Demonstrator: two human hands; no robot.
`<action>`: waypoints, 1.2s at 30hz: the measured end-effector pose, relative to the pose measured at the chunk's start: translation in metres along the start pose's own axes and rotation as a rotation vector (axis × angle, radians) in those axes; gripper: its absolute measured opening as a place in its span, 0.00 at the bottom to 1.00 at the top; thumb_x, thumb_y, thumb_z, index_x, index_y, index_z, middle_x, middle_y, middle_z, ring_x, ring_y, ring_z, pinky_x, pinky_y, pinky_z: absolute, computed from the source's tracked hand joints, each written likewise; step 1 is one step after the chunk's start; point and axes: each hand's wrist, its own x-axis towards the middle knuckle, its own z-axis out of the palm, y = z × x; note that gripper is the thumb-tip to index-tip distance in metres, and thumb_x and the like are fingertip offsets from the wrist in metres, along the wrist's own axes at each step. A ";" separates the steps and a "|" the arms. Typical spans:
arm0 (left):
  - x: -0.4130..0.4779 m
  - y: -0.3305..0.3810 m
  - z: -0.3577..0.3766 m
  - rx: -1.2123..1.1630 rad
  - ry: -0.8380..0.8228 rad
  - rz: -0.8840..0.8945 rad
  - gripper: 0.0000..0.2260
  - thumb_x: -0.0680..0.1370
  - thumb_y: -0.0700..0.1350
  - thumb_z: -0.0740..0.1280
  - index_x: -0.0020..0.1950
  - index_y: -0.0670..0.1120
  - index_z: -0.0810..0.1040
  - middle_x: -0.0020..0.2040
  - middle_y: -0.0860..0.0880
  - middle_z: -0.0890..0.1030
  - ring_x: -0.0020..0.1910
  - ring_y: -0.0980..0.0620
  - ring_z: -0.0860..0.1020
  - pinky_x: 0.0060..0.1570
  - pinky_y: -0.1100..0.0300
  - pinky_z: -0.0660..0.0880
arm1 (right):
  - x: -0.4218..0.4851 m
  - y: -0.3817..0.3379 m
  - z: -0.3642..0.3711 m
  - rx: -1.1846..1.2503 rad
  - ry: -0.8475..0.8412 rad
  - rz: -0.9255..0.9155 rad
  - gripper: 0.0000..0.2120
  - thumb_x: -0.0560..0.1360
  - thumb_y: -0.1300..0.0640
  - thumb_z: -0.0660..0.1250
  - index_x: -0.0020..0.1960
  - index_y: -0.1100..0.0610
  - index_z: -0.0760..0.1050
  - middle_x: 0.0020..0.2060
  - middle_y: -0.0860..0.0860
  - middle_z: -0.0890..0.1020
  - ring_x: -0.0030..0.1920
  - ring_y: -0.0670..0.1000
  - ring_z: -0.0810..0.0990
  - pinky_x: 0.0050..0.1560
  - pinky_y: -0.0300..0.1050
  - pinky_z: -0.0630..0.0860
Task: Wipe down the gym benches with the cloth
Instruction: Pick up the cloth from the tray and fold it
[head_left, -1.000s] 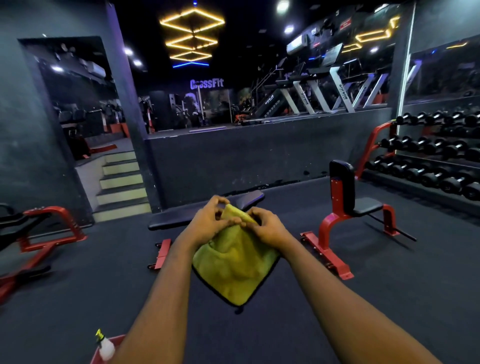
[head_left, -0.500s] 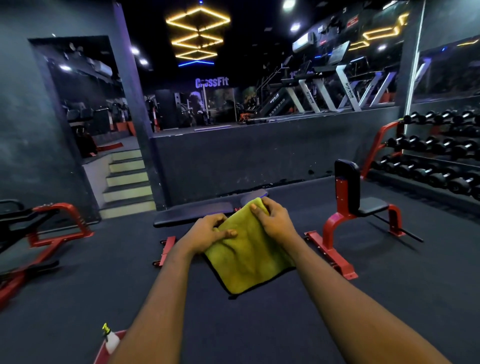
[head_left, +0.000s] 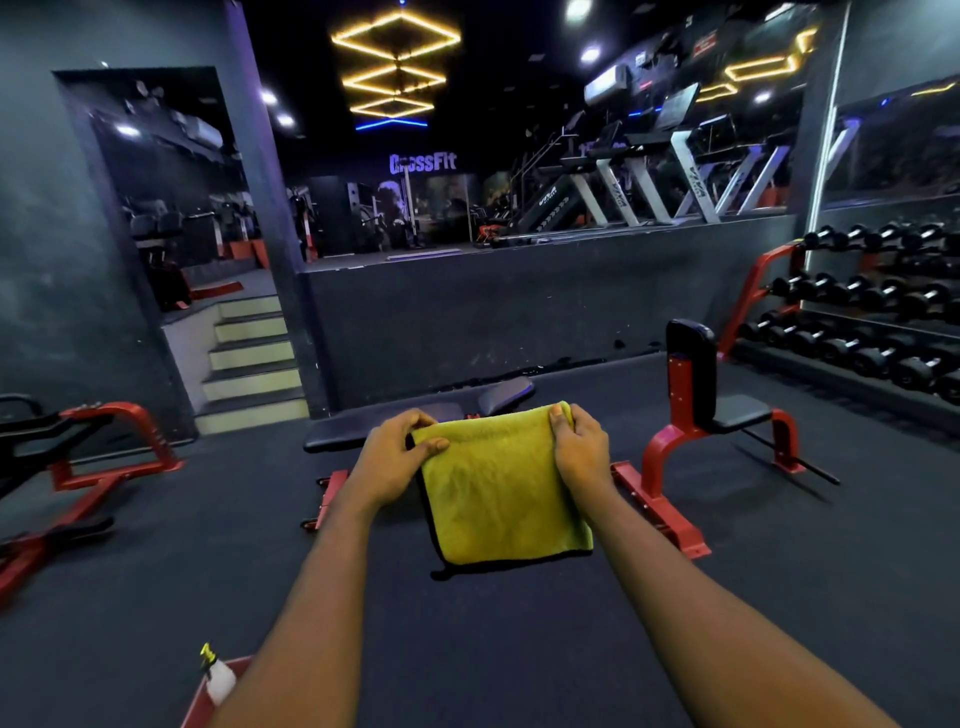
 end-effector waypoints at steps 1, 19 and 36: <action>0.000 -0.001 0.001 0.000 0.035 0.003 0.08 0.76 0.48 0.72 0.53 0.48 0.79 0.47 0.55 0.81 0.47 0.61 0.78 0.43 0.72 0.71 | 0.000 0.000 0.000 0.002 0.007 -0.002 0.16 0.83 0.52 0.59 0.39 0.58 0.70 0.31 0.49 0.71 0.34 0.47 0.69 0.37 0.46 0.68; -0.003 0.023 0.057 -0.002 0.691 -0.019 0.08 0.83 0.41 0.57 0.45 0.46 0.69 0.36 0.50 0.72 0.32 0.56 0.68 0.29 0.65 0.61 | 0.004 -0.009 0.004 -0.016 0.025 -0.110 0.20 0.84 0.50 0.58 0.40 0.63 0.72 0.30 0.50 0.70 0.31 0.45 0.67 0.28 0.33 0.65; -0.016 -0.081 -0.007 -0.091 0.523 -0.100 0.03 0.83 0.41 0.59 0.51 0.43 0.72 0.40 0.50 0.76 0.37 0.59 0.73 0.35 0.70 0.65 | -0.006 0.010 0.112 -0.049 -0.147 -0.047 0.18 0.83 0.49 0.59 0.44 0.63 0.73 0.32 0.48 0.72 0.32 0.44 0.69 0.30 0.34 0.66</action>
